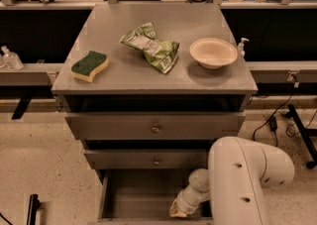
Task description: Open bottom drawer
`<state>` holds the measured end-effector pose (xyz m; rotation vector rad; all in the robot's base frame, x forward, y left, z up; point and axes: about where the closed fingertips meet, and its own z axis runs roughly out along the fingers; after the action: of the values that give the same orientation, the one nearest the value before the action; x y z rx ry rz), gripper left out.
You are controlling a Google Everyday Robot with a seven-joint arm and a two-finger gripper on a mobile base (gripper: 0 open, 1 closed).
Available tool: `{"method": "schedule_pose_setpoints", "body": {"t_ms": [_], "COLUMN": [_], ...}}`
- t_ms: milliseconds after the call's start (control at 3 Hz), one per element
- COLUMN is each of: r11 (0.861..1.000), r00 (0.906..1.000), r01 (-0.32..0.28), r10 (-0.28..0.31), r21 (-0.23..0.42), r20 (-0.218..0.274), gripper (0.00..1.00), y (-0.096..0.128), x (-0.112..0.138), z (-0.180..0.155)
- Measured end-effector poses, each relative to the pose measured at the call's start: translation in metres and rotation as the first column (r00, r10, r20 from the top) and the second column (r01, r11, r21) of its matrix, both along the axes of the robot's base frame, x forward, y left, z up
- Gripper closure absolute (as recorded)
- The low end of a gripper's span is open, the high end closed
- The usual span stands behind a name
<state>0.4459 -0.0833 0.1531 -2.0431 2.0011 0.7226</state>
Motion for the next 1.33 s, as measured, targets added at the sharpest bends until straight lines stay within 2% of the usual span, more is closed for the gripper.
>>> {"method": "schedule_pose_setpoints", "body": {"t_ms": [667, 1000, 1333], "r11": [0.997, 0.999, 0.999], "r00": [0.9966, 0.9994, 0.9992], "r01": [0.075, 0.031, -0.033], "r10": [-0.074, -0.03, 0.033], "r21": [-0.014, -0.022, -0.015], "r20": [0.037, 0.016, -0.021], "gripper": [1.0, 1.0, 1.0], "y": [-0.001, 0.013, 0.031], "x": [0.023, 0.016, -0.003], "z": [-0.006, -0.014, -0.022]}}
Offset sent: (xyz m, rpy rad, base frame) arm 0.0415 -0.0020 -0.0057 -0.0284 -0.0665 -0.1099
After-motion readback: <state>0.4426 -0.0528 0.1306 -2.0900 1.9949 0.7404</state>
